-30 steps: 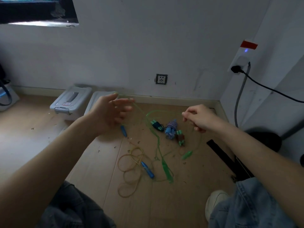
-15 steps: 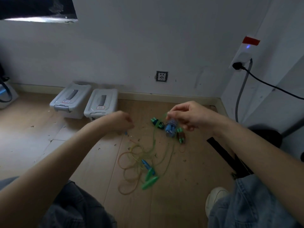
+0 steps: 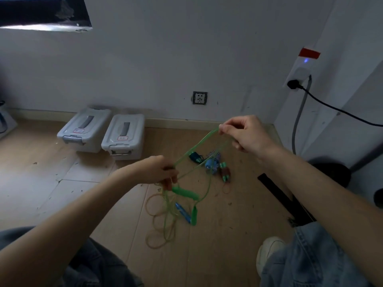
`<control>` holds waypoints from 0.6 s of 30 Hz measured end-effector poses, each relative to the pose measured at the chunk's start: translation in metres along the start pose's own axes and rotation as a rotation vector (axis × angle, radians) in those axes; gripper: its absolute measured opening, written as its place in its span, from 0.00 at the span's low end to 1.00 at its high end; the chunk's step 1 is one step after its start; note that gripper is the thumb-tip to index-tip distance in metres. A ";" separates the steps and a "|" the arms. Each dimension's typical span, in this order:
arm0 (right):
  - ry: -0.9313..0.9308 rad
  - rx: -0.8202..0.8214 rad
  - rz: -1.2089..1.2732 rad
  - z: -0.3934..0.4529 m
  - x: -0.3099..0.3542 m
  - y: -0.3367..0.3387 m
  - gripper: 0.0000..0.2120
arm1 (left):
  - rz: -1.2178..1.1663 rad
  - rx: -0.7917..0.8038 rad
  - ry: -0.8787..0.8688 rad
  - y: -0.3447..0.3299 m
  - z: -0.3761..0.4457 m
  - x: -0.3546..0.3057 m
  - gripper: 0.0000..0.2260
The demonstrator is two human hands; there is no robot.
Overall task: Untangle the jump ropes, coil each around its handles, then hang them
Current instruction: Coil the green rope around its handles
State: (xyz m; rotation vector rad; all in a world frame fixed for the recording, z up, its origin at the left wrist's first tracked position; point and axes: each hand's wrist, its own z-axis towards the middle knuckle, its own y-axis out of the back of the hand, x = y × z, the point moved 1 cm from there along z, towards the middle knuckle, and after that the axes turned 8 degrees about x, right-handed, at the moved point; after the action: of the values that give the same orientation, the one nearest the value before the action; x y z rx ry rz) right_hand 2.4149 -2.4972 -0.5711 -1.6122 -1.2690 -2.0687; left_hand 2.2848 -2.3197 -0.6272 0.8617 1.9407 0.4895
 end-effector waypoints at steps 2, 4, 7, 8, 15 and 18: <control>0.001 0.012 -0.158 0.001 -0.004 0.003 0.08 | -0.081 -0.124 -0.006 0.009 -0.005 0.001 0.10; -0.078 0.176 -0.447 0.001 -0.010 0.003 0.08 | -0.240 -0.404 -0.096 0.027 -0.014 0.000 0.07; -0.258 0.397 -0.765 -0.001 -0.025 0.002 0.08 | -0.041 -0.845 -0.155 0.056 -0.032 0.002 0.01; -0.297 0.392 -0.797 -0.002 -0.028 0.003 0.08 | 0.072 -0.860 -0.110 0.059 -0.035 0.004 0.02; -0.196 0.691 -0.224 -0.008 -0.019 -0.024 0.34 | 0.223 -0.346 -0.250 0.028 -0.022 -0.030 0.10; -0.095 0.727 0.047 -0.010 -0.005 -0.038 0.15 | 0.221 -0.328 -0.303 0.019 -0.014 -0.040 0.10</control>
State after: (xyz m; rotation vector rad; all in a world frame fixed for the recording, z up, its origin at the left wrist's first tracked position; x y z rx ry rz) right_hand 2.3854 -2.4835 -0.5946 -1.3699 -1.7193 -1.2664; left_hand 2.2923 -2.3360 -0.5845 0.8822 1.4473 0.7393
